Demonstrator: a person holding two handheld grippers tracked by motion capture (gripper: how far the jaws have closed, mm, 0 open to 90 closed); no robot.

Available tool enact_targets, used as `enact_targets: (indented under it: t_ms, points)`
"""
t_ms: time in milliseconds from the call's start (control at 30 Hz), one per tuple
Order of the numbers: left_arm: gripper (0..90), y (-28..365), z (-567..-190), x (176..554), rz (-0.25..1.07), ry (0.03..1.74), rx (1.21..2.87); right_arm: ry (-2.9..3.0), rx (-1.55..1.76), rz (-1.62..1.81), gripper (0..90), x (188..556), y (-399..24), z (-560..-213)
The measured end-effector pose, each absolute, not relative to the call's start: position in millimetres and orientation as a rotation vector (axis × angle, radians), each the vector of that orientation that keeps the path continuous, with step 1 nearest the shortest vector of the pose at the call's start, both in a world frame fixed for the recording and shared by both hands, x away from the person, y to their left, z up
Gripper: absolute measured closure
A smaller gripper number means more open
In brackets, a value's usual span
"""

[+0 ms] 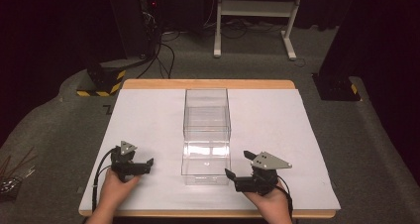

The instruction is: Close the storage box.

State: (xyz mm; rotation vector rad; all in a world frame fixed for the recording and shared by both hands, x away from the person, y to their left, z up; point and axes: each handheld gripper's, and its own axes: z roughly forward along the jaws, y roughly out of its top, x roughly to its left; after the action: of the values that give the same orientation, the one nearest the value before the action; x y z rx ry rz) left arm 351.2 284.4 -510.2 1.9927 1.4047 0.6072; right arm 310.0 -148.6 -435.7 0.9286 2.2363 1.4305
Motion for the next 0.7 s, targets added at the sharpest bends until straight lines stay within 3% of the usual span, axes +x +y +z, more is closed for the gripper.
enact_targets:
  t_ms: [700]
  points:
    - [1.9,284.0,-510.4,351.3,0.604,1.408,1.985,2.284,0.924,1.427,14.2,308.3,-139.1,-446.1]
